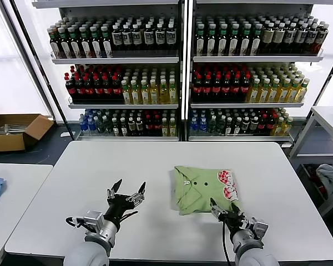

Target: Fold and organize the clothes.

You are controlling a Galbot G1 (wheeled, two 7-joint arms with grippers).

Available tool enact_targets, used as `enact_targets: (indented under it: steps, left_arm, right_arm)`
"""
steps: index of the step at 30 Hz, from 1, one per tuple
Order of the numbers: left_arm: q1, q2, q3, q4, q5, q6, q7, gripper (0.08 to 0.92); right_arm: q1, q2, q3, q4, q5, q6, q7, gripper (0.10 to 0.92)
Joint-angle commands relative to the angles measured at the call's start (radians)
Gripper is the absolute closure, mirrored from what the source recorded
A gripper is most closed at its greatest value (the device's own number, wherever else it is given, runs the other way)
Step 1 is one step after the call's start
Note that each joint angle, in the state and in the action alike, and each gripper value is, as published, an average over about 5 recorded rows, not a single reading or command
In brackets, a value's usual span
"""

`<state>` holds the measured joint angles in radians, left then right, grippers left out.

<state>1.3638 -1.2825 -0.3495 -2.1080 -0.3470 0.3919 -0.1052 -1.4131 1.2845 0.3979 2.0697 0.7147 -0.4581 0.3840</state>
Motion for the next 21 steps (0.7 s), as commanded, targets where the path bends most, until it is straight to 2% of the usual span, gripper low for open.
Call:
enact_targets:
  steps: [1,10,15,17,21]
  left_arm:
    - [0.008,-0.004,-0.001,0.0,0.002,0.004,0.001,0.177]
    - [0.02,-0.008,0.002,-0.005,0.02,0.004,0.01,0.177]
    - [0.031,-0.006,-0.005,-0.022,0.026,-0.004,0.017,0.177]
    - [0.032,-0.004,-0.011,-0.032,0.025,-0.015,0.023,0.177]
    - [0.017,0.0,-0.018,-0.037,0.019,-0.04,0.026,0.177]
  right_arm:
    - [-0.006,-0.016,0.019,0.008,0.058,-0.029,0.022,0.203]
    - [-0.028,-0.017,0.059,0.044,0.091,-0.029,0.001,0.203]
    - [-0.046,-0.017,0.114,0.168,0.122,-0.034,-0.005,0.203]
    - [-0.063,-0.029,0.149,0.246,0.028,-0.025,-0.034,0.203]
    - [-0.083,-0.078,0.213,0.304,-0.37,-0.02,-0.084,0.203]
